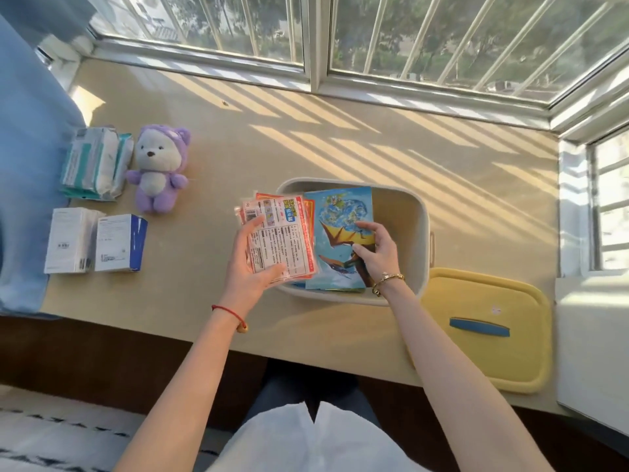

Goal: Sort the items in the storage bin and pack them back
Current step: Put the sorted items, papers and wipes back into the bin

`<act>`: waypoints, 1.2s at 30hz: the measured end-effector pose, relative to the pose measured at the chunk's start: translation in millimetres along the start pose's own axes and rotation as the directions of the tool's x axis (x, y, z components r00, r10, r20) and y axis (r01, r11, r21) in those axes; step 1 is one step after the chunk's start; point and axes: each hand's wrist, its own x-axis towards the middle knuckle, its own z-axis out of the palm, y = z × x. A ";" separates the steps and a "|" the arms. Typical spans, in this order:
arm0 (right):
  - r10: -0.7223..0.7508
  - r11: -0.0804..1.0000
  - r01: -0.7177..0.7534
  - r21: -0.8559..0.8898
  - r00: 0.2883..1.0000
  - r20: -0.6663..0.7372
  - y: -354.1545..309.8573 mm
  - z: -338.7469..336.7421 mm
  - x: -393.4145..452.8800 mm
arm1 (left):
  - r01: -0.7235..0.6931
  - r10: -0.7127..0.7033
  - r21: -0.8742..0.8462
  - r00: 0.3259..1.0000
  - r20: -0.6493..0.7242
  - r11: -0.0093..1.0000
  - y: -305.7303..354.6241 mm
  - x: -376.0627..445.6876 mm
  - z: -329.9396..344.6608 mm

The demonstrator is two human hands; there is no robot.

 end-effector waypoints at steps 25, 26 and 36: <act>-0.153 0.894 0.092 -0.439 0.983 -0.106 13.9 -37.0 -9.4 | 0.100 -0.124 0.109 0.960 0.249 0.989 -19.5 35.6 52.6; -0.208 0.885 0.117 -0.450 0.965 -0.158 13.1 -46.8 -15.5 | 0.090 -0.121 0.127 0.957 0.264 0.988 -21.2 38.7 61.8; -0.314 0.887 0.133 -0.442 0.875 -0.368 30.0 -110.6 -29.2 | 0.115 -0.224 0.303 0.907 0.356 0.946 -75.0 81.3 159.0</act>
